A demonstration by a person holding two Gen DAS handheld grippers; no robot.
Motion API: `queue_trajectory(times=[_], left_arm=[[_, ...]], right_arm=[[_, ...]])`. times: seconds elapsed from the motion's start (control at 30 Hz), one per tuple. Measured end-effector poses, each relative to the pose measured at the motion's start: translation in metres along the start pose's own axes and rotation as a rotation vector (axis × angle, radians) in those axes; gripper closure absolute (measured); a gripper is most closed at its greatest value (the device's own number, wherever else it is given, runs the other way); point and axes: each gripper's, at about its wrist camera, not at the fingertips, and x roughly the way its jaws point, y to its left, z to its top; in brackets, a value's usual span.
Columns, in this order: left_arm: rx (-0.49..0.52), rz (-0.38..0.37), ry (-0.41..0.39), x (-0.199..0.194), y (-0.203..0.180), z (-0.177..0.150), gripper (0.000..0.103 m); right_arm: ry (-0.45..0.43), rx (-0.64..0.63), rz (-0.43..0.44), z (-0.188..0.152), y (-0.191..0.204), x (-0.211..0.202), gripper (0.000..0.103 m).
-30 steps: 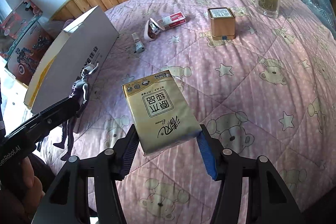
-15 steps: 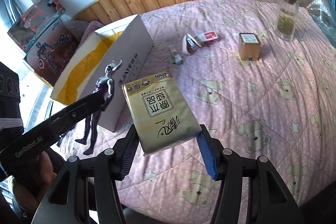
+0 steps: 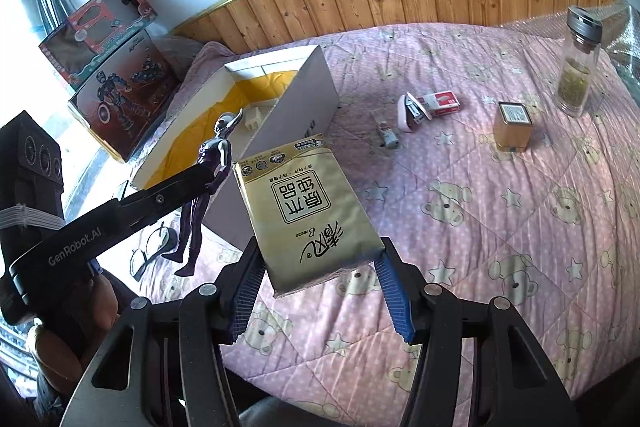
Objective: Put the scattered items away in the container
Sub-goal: 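Lift and carry the tissue pack and purple figure over the box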
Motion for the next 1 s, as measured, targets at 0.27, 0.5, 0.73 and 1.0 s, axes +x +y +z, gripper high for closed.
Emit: queue_trajectory(times=[0.27, 0.5, 0.73, 1.0], left_arm=[[-0.039, -0.01, -0.037, -0.013, 0.015, 0.009, 0.07], [-0.08, -0.012, -0.062, -0.023, 0.03, 0.016, 0.07], [-0.107, 0.002, -0.084, -0.031, 0.043, 0.023, 0.07], [-0.134, 0.022, -0.091, -0.036, 0.057, 0.031, 0.07]], right_arm=[[-0.009, -0.037, 0.016, 0.011, 0.02, 0.0, 0.046], [-0.018, -0.081, 0.038, 0.023, 0.042, 0.002, 0.046], [-0.018, -0.117, 0.053, 0.033, 0.06, 0.008, 0.046], [-0.019, -0.146, 0.064, 0.045, 0.074, 0.016, 0.046]])
